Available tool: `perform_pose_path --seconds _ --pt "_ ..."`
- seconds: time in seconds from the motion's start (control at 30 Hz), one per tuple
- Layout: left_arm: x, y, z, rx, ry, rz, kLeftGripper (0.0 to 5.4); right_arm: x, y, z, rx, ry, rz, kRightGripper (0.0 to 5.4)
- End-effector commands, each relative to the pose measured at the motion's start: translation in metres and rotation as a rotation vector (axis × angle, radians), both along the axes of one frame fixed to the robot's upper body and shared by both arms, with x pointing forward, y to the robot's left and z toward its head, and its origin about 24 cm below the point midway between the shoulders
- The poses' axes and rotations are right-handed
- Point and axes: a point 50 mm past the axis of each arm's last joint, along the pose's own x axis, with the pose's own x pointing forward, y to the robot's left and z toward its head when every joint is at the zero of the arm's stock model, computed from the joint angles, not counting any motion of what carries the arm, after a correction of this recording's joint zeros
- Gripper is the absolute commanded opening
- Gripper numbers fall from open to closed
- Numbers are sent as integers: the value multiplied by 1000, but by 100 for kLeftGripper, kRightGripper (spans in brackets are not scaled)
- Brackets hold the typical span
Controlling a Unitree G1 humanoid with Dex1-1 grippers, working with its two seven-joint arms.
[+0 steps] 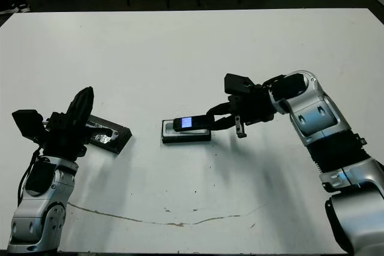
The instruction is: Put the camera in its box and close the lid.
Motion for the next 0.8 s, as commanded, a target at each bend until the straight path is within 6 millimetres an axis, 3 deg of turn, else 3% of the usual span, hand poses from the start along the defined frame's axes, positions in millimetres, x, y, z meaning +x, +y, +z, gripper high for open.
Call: perform_pose_path --seconds 0.03,0.8 --pt "-2 3 -9 11 36 9 0 1 1 1 -21 -16 19 30" --pt "-1 1 -7 4 38 13 0 5 8 -2 -95 16 32 30"
